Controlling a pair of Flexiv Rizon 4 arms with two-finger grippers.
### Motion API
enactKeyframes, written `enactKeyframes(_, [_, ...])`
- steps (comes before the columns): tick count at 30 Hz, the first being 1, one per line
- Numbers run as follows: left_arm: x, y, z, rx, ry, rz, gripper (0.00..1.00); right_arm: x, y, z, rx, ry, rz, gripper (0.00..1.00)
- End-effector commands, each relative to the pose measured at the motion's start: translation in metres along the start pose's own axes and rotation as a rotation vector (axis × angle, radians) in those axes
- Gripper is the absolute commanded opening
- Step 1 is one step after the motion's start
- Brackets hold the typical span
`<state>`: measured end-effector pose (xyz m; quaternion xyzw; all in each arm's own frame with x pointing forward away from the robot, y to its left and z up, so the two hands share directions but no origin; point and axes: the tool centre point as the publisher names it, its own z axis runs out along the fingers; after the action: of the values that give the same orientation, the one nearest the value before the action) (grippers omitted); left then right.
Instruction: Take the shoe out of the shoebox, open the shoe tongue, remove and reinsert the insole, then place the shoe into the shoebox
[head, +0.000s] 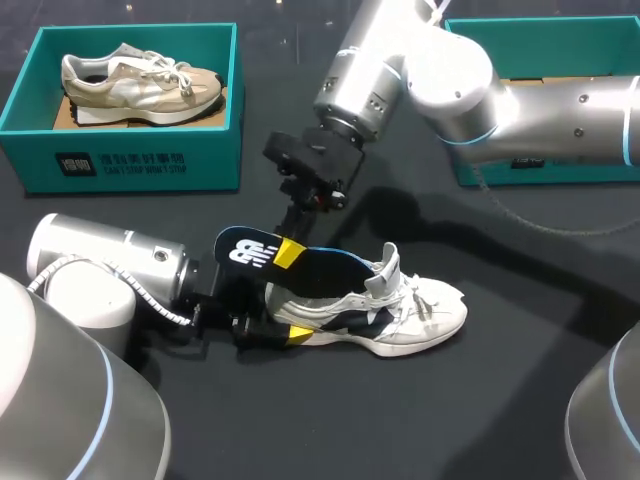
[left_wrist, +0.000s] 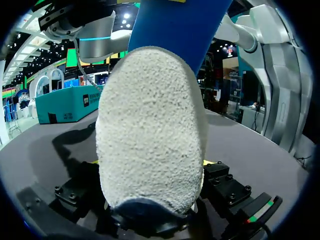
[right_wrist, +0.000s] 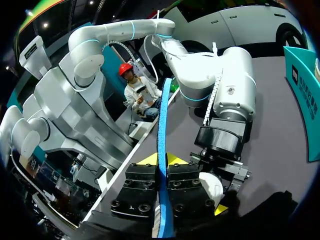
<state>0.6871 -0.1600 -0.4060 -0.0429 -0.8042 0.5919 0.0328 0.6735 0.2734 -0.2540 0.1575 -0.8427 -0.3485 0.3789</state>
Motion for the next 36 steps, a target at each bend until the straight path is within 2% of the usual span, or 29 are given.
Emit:
enactKeyframes(1, [0.0, 0.001, 0.002, -0.002, -0.001, 0.0, 0.0, 0.012, 0.02, -0.012, -0.081, -0.019, -0.088, 0.0])
enactKeyframes(3, [0.0, 0.001, 0.002, -0.002, -0.001, 0.0, 0.0, 0.018, 0.033, -0.023, -0.114, -0.029, -0.086, 0.0])
enactKeyframes(4, [0.0, 0.001, 0.002, -0.002, -0.001, 0.0, 0.0, 0.022, 0.039, -0.031, -0.179, -0.011, -0.091, 0.0])
enactKeyframes(5, [0.0, 0.001, 0.002, -0.002, -0.001, 0.0, 0.0, 0.027, 0.046, -0.043, -0.318, 0.036, -0.057, 0.0])
enactKeyframes(6, [0.0, 0.001, 0.002, -0.002, -0.001, 0.0, 0.0, 0.029, 0.049, -0.048, -0.374, 0.074, -0.044, 0.0])
enactKeyframes(20, [0.0, 0.001, 0.002, -0.002, -0.001, 0.0, 0.0, 0.029, 0.049, -0.048, -0.374, 0.074, -0.044, 0.0])
enactKeyframes(24, [0.0, 0.001, 0.002, -0.002, -0.001, 0.0, 0.0, 0.056, 0.074, -0.089, -0.427, 0.015, -0.123, 0.0])
enactKeyframes(25, [0.0, 0.001, 0.002, -0.002, -0.001, 0.0, 0.0, 0.067, 0.081, -0.106, -0.489, -0.03, -0.136, 0.0])
enactKeyframes(27, [0.0, 0.001, 0.002, -0.002, -0.001, 0.0, 0.0, 0.088, 0.088, -0.124, -0.619, -0.051, -0.143, 0.0])
enactKeyframes(36, [0.0, 0.001, 0.002, -0.002, -0.001, 0.0, 0.0, 0.088, 0.088, -0.124, -0.619, -0.051, -0.143, 0.0])
